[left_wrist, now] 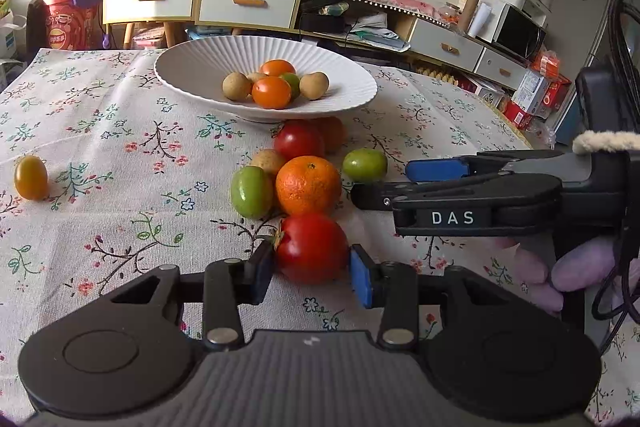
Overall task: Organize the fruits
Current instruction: 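Close the left tool on a red tomato while the right tool grasps a green lime, then carry the red tomato and green lime into the white bowl and open both tools, then withdraw both open tools from the bowl back toward the fruits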
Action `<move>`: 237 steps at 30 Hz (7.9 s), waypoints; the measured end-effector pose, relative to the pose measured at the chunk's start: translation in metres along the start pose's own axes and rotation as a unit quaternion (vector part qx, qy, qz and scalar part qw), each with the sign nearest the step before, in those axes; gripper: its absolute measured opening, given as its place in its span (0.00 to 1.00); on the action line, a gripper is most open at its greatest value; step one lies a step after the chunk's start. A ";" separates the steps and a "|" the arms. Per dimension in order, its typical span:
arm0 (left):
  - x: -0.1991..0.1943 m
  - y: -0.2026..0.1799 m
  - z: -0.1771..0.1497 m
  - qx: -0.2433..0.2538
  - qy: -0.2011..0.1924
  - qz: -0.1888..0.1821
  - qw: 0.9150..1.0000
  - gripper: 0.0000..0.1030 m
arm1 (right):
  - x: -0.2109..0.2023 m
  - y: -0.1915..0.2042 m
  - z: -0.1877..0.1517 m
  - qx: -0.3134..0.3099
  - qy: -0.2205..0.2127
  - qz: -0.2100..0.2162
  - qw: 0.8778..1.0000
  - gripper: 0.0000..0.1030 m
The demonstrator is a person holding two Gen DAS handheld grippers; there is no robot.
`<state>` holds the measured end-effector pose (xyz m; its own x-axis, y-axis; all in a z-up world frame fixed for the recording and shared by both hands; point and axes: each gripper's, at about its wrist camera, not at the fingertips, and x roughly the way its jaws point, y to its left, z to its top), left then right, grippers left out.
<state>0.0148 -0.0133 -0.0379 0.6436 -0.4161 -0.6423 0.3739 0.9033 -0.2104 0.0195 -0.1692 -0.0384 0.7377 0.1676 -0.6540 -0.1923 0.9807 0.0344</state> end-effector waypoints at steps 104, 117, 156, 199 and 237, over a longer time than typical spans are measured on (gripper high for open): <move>-0.018 0.016 0.015 -0.011 0.008 0.000 1.000 0.37 | -0.041 0.034 -0.013 -0.026 0.051 0.045 0.997 0.27; -0.019 0.008 0.050 0.008 -0.027 0.004 1.000 0.37 | -0.038 0.020 0.025 0.018 0.012 0.039 0.999 0.27; 0.095 0.060 0.143 -0.016 -0.006 0.039 0.999 0.37 | 0.052 -0.036 0.099 0.069 -0.041 0.012 0.997 0.27; 0.020 0.044 0.110 0.000 -0.019 0.047 0.999 0.89 | -0.017 -0.031 0.079 0.090 -0.054 0.027 0.994 0.77; -0.004 0.002 0.009 0.010 0.003 0.044 0.999 0.92 | -0.015 -0.030 0.013 0.085 -0.008 -0.014 0.996 0.93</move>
<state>0.0191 -0.0107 -0.0286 0.6713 -0.3340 -0.6616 0.3283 0.9343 -0.1386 0.0230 -0.1996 -0.0199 0.7521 0.1411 -0.6437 -0.0612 0.9875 0.1450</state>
